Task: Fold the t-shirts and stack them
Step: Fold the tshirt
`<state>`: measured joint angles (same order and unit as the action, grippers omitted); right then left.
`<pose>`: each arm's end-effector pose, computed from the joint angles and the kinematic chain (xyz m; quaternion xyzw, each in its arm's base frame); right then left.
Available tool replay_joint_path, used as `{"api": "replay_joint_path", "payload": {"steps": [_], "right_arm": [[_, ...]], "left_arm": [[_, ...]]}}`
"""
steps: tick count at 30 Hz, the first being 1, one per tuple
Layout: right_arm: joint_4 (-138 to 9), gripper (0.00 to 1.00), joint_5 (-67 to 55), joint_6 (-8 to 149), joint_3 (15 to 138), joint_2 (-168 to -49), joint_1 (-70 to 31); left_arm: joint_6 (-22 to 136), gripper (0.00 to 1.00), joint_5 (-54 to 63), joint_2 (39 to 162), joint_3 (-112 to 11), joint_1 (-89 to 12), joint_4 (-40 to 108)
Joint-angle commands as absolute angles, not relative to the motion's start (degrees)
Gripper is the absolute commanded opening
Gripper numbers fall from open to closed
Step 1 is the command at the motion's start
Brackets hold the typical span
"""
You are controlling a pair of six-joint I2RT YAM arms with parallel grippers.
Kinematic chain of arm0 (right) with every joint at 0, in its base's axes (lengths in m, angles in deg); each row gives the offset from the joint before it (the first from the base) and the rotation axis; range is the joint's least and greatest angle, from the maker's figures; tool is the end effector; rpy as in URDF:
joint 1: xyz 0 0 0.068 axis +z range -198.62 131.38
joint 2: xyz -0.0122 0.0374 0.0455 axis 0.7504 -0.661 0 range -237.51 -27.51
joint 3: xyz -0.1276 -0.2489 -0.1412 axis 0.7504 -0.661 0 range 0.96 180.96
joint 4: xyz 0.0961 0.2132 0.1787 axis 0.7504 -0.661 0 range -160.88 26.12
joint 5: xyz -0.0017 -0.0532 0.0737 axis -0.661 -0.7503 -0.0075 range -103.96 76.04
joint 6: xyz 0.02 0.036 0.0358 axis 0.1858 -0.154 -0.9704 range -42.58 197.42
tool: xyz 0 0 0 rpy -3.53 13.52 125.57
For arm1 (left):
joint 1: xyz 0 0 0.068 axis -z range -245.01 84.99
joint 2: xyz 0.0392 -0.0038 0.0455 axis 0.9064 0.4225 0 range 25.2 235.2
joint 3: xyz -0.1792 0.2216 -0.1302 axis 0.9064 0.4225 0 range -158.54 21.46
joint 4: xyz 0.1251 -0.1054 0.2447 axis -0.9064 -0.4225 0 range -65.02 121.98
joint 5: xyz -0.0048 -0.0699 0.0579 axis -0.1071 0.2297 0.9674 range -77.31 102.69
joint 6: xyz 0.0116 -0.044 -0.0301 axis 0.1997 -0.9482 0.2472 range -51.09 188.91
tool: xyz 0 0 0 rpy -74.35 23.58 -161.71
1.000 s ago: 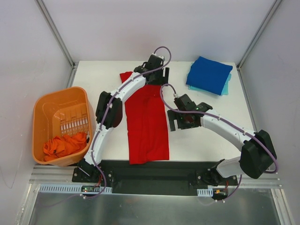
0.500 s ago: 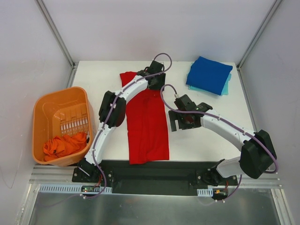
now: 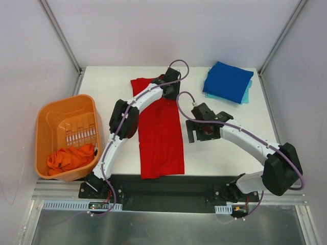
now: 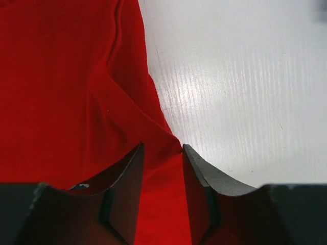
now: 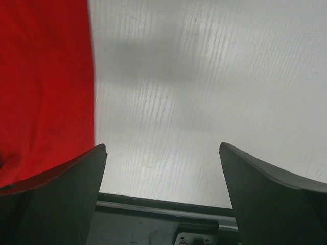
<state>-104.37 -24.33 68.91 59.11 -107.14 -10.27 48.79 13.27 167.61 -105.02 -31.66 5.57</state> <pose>0.2385 0.1804 0.2704 -0.2277 0.9393 0.0155 0.2562 0.5261 -0.3457 0.2064 0.1033 0.9089 -0.1776 0.3629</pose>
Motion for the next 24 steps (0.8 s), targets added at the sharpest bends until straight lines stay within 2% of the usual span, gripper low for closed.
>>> {"api": "replay_joint_path", "payload": {"steps": [1, 18, 24], "right_arm": [[-106.2, 0.97, -26.4, 68.6, 58.3, -104.6, -10.6], [-106.8, 0.97, -27.8, 68.6, 57.9, -102.7, -11.2], [-106.8, 0.97, -27.8, 68.6, 57.7, -102.2, -11.2]], "left_arm": [[49.2, 0.38, 14.6, 167.5, -107.6, -31.3, 5.7], [49.0, 0.32, 12.8, 168.6, -108.4, -31.3, 2.5], [49.0, 0.14, 12.8, 168.6, -108.6, -31.3, 2.3]]}}
